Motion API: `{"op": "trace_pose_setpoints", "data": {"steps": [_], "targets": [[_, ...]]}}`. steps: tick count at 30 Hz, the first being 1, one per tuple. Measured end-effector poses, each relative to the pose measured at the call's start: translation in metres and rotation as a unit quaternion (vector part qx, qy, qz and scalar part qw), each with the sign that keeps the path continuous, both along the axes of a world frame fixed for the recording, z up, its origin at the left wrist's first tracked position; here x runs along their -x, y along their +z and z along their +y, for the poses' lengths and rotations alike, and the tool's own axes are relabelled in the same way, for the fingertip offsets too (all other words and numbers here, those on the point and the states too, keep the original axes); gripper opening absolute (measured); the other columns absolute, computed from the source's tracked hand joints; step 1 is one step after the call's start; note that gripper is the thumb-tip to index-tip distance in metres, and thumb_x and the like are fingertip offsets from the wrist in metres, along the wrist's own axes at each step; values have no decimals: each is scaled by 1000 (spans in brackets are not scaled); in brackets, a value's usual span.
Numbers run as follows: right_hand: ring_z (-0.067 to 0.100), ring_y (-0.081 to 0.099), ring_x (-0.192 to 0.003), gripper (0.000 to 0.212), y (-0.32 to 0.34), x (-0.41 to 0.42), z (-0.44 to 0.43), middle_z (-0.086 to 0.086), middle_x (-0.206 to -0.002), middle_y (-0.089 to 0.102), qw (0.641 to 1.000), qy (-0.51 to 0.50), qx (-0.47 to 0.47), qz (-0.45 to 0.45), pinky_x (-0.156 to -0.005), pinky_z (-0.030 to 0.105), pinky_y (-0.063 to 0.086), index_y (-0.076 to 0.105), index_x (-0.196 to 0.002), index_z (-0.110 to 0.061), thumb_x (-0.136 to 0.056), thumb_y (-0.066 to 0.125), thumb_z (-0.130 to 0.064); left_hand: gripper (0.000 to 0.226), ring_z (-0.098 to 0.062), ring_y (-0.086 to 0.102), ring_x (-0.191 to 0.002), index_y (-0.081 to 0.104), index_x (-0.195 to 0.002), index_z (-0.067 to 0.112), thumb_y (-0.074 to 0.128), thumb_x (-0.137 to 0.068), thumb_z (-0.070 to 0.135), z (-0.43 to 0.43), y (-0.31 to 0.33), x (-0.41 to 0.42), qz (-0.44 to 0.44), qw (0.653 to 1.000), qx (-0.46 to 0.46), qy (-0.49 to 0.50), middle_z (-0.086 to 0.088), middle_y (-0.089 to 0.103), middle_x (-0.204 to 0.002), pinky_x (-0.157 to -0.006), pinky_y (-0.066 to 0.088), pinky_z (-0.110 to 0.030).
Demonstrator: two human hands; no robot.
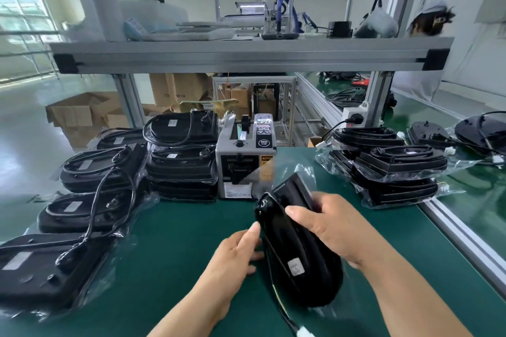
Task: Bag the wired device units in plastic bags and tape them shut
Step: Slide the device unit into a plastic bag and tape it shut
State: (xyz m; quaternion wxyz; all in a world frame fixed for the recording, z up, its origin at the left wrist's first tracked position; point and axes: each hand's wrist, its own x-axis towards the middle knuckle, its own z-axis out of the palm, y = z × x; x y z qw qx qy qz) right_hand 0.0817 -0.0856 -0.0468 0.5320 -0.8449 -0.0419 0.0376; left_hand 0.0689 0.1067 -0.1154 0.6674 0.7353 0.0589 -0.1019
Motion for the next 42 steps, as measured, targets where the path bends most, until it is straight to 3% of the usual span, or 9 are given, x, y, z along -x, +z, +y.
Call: {"op": "trace_pose_setpoints", "data": {"steps": [3, 7, 11, 16, 21, 28, 32, 35, 42], "targets": [[21, 73, -92, 33, -15, 12, 9, 3, -96, 77, 978, -16, -202, -41, -85, 37, 58, 74, -97, -26, -67, 75, -40, 36, 7, 60, -112, 60, -128, 32, 48, -99, 50, -10, 7, 6, -47, 999, 16, -14, 25, 70, -113, -106, 46, -31], [17, 72, -97, 43, -27, 28, 13, 3, -104, 76, 958, 6, -278, -63, -78, 21, 56, 70, -101, -33, -60, 81, -25, 41, 17, 55, -113, 49, -138, 45, 49, -98, 54, -8, 15, 3, -137, 990, -41, -13, 38, 63, -118, -102, 42, -20], [13, 71, -104, 71, -21, 30, 4, -1, -113, 75, 957, 9, -280, -74, -81, 17, 55, 60, -122, -34, -58, 86, -24, 57, 18, 51, -117, 41, -140, 53, 46, -85, 65, -13, 12, 4, -172, 978, -101, -60, 40, 59, -122, -104, 40, -23], [14, 75, -93, 46, -19, 32, 2, -1, -101, 78, 953, -18, -290, -82, -72, 16, 56, 74, -100, -35, -56, 88, -31, 50, 17, 54, -112, 57, -132, 42, 51, -88, 64, -13, 21, -5, -153, 983, -98, -26, 32, 65, -116, -102, 42, -21], [9, 75, -83, 51, -25, 33, -5, -4, -93, 78, 951, -75, -287, -85, -65, 11, 53, 74, -93, -33, -46, 89, -46, 23, -10, 66, -75, 73, -94, 18, 55, -100, 32, -3, 43, -58, -80, 983, 44, 159, 6, 76, -82, -68, 50, -27], [10, 75, -87, 60, -29, 35, -3, -4, -97, 78, 955, -55, -280, -83, -67, 11, 54, 72, -110, -26, -54, 92, -30, 15, -3, 51, -41, 64, -83, 13, 61, -97, 16, 5, 59, -131, 78, 951, 183, 238, 4, 63, -59, -37, 40, -15], [7, 74, -81, 58, -26, 35, -2, -8, -92, 78, 958, -58, -261, -100, -65, 9, 52, 72, -106, -35, -49, 85, -40, 25, 0, 46, -32, 62, -75, 14, 56, -99, 19, 5, 51, -146, 131, 944, 186, 237, 9, 55, -40, -34, 33, -13], [4, 73, -85, 55, -25, 35, -2, -12, -94, 77, 960, -52, -256, -99, -68, 6, 51, 70, -106, -38, -52, 85, -37, 16, 0, 44, -31, 62, -81, 14, 60, -96, 20, 2, 49, -151, 136, 937, 200, 251, 9, 53, -39, -42, 30, -15], [3, 73, -81, 57, -24, 38, 0, -12, -91, 77, 959, -53, -259, -100, -64, 8, 52, 70, -103, -42, -51, 93, -34, 11, -3, 44, -30, 56, -85, 9, 66, -87, 7, -11, 52, -157, 107, 901, 246, 340, 2, 55, -44, -34, 28, -11]]}}
